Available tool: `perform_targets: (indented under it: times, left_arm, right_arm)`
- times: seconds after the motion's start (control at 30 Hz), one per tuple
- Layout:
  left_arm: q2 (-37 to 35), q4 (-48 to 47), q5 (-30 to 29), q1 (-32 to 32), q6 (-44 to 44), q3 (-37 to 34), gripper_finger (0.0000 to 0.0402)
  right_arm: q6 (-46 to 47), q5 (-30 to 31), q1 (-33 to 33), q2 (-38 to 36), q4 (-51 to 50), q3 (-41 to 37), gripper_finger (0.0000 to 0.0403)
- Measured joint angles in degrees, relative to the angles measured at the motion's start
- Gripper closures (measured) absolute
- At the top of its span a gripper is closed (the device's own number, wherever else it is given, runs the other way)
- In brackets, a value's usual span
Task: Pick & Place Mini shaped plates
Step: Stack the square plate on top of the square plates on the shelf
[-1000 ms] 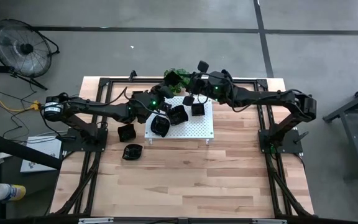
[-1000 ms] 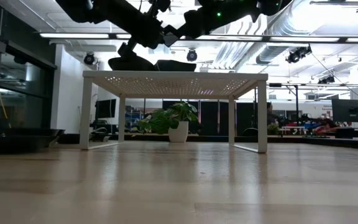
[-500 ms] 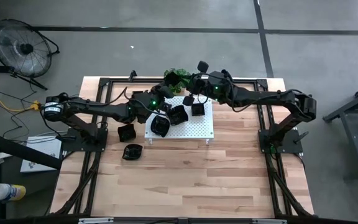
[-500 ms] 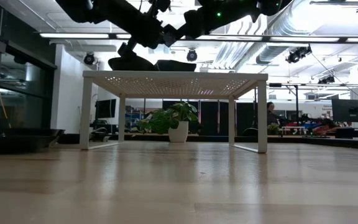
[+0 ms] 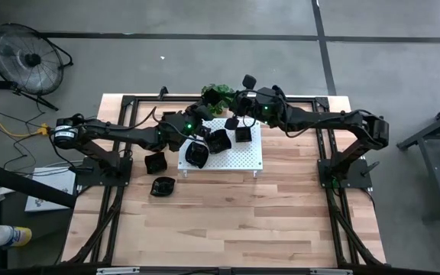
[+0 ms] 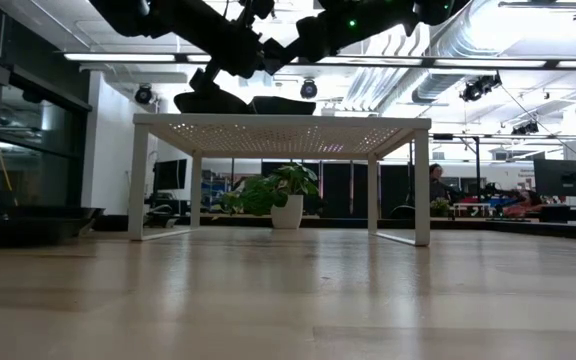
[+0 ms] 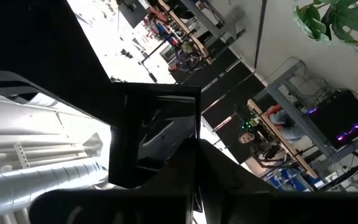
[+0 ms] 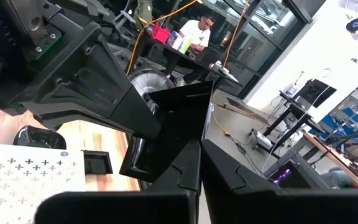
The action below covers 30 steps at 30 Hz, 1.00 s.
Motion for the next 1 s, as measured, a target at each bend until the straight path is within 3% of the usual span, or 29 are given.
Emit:
perform_targets:
  times: [0.53,1.0]
  left_arm:
    - [0.0,-0.1,0.8,0.0,-0.4,0.0,0.0391]
    - [0.0,0.0,1.0,0.0,-0.5,0.0,0.0293]
  right_arm:
    - [0.8,0.0,0.0,0.0,-0.1,0.0,0.0403]
    - [1.2,0.4,-0.1,-0.1,-0.9,0.0,0.0403]
